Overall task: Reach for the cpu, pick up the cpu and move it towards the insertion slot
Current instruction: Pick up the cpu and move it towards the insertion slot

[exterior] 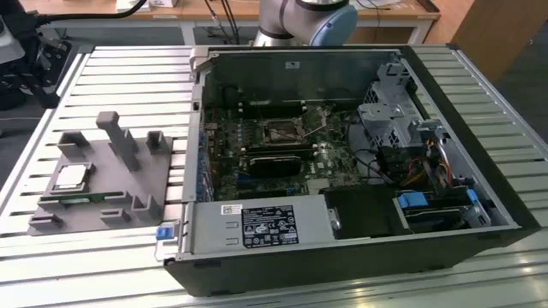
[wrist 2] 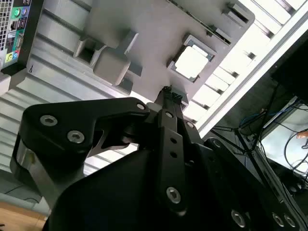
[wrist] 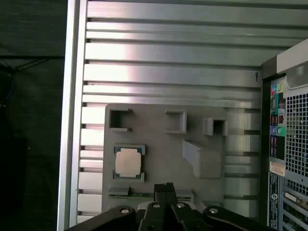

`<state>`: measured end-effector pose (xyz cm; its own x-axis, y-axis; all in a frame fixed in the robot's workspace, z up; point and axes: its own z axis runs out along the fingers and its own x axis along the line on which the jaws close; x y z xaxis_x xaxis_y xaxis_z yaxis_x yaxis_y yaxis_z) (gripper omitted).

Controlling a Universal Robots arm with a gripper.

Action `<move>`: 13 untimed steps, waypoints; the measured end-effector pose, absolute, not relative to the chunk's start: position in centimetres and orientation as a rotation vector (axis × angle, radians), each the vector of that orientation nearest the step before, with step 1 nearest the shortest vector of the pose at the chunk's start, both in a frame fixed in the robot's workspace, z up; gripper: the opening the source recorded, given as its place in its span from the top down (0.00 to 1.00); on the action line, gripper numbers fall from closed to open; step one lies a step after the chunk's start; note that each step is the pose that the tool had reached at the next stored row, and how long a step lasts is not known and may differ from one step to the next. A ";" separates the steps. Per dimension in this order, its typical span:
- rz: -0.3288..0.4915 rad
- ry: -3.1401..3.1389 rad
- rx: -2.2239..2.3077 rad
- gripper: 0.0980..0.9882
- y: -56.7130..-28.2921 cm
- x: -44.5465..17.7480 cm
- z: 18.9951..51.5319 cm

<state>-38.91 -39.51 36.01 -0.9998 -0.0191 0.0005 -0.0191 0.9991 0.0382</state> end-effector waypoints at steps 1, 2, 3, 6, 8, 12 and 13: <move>-0.060 -3.140 0.030 0.99 -39.5 -38.9 36.0; -0.060 -3.140 0.030 0.99 -39.5 -38.9 36.0; -0.060 -3.140 0.030 0.99 -39.5 -38.9 36.0; -0.060 -3.140 0.030 0.99 -39.5 -39.0 36.0; -0.060 -3.140 0.030 0.99 -39.5 -39.0 36.0; -0.060 -3.140 0.030 0.99 -39.5 -39.2 36.0; -0.060 -3.140 0.030 0.99 -39.5 -39.3 36.0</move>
